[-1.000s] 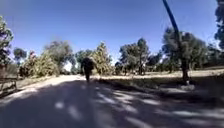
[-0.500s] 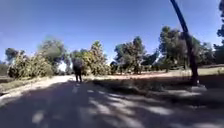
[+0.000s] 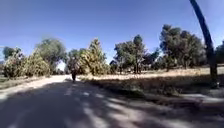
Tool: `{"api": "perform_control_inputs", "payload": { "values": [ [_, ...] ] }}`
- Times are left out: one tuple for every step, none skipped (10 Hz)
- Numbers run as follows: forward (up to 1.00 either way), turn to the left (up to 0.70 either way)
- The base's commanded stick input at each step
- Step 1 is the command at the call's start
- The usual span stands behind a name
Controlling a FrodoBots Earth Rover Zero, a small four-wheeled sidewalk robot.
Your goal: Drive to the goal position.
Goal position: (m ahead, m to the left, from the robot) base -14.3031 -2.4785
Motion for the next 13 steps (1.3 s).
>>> {"api": "perform_control_inputs", "payload": {
  "values": [
    [0.00, 1.00],
    [0.00, 1.00],
    [0.00, 1.00],
    [0.00, 1.00],
    [0.00, 1.00],
    [0.00, 1.00],
    [0.00, 1.00],
    [0.21, 0.76],
    [0.51, 0.41],
    [0.78, 0.17],
    [1.00, 0.00],
    [1.00, 0.00],
    [1.00, 0.00]
  ]
}}
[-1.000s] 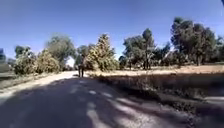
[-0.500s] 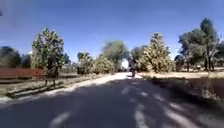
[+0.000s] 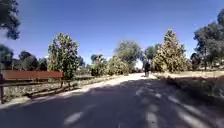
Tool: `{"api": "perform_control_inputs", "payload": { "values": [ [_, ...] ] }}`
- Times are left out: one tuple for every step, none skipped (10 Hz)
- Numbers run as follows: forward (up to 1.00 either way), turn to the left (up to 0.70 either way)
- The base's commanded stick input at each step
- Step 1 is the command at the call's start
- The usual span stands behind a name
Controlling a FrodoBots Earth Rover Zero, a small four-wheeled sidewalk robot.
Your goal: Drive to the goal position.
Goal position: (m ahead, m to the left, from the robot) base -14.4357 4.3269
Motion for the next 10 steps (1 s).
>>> {"api": "perform_control_inputs", "payload": {
  "values": [
    [1.00, 0.00],
    [1.00, 0.00],
    [1.00, 0.00],
    [1.00, 0.00],
    [1.00, 0.00],
    [1.00, 0.00],
    [1.00, 0.00],
    [1.00, 0.00],
    [1.00, 0.00],
    [0.93, 0.00]
  ]
}}
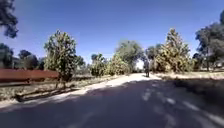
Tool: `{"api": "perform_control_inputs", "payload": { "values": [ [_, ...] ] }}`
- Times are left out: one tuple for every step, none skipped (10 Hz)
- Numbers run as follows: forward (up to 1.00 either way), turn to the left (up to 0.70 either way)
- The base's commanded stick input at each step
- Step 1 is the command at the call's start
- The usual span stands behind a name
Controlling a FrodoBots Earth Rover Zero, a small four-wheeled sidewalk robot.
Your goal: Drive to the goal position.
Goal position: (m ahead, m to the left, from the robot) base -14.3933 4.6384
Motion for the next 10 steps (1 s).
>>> {"api": "perform_control_inputs", "payload": {
  "values": [
    [0.10, 0.00],
    [0.00, 0.46],
    [0.00, 0.99],
    [0.00, 1.00],
    [0.00, 1.00],
    [0.00, 1.00],
    [0.00, 1.00],
    [0.00, 1.00],
    [0.00, 1.00],
    [0.00, 1.00]
  ]
}}
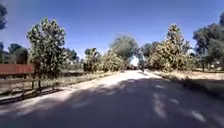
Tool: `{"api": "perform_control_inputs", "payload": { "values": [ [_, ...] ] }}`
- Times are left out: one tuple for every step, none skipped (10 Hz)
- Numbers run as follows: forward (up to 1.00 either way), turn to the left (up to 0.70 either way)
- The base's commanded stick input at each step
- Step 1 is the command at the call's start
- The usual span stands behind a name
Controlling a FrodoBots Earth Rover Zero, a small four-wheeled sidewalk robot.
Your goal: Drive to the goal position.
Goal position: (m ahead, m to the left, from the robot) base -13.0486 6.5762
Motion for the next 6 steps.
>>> {"api": "perform_control_inputs", "payload": {
  "values": [
    [0.00, 1.00],
    [0.00, 1.00],
    [0.00, 1.00],
    [0.00, 1.00],
    [0.00, 1.00],
    [0.00, 1.00]
  ]
}}
